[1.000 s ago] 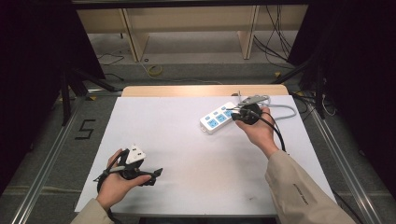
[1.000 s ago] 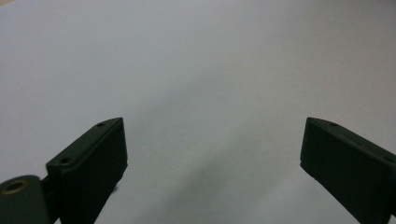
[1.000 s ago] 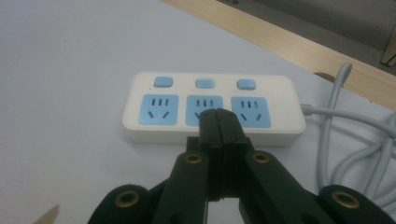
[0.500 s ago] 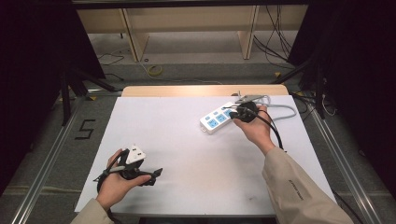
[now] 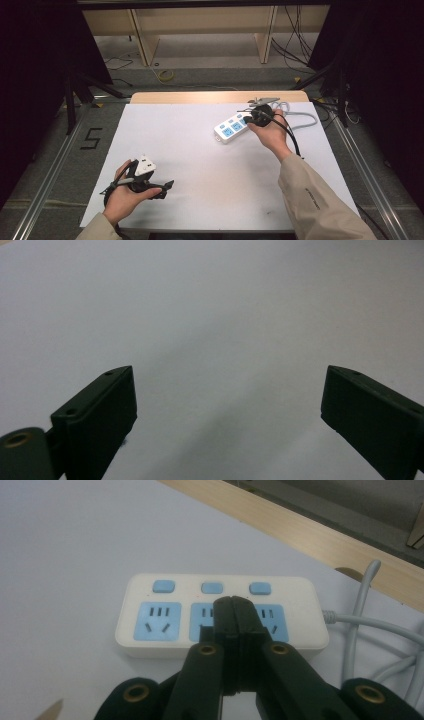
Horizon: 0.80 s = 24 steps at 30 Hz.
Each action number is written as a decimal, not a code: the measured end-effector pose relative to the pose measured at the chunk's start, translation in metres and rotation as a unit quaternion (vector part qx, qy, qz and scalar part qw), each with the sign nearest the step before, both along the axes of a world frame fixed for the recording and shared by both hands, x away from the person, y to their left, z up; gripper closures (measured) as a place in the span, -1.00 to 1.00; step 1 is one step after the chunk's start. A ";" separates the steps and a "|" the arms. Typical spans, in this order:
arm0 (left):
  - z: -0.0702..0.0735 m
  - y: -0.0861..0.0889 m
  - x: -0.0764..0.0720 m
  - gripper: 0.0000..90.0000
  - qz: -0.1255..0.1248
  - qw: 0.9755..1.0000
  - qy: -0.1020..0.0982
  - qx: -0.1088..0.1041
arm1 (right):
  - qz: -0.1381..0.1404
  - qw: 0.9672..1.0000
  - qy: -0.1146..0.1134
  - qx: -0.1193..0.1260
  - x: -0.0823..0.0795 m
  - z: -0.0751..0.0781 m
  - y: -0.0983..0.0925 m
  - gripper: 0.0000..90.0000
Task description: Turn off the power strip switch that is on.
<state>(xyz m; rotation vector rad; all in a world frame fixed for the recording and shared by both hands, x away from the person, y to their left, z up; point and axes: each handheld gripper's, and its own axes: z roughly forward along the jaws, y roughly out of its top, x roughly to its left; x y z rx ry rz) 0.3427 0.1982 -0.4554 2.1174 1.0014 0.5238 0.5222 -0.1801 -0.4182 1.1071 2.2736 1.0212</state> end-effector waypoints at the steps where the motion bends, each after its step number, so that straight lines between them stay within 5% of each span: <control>1: 0.000 0.000 0.000 -0.84 0.000 1.000 0.000 0.000 | -0.001 1.000 0.000 0.000 0.001 0.000 0.001 1.00; 24: 0.000 0.001 0.000 -0.83 -0.002 1.000 0.002 0.000 | -0.005 1.000 0.012 -0.004 0.019 -0.008 0.012 1.00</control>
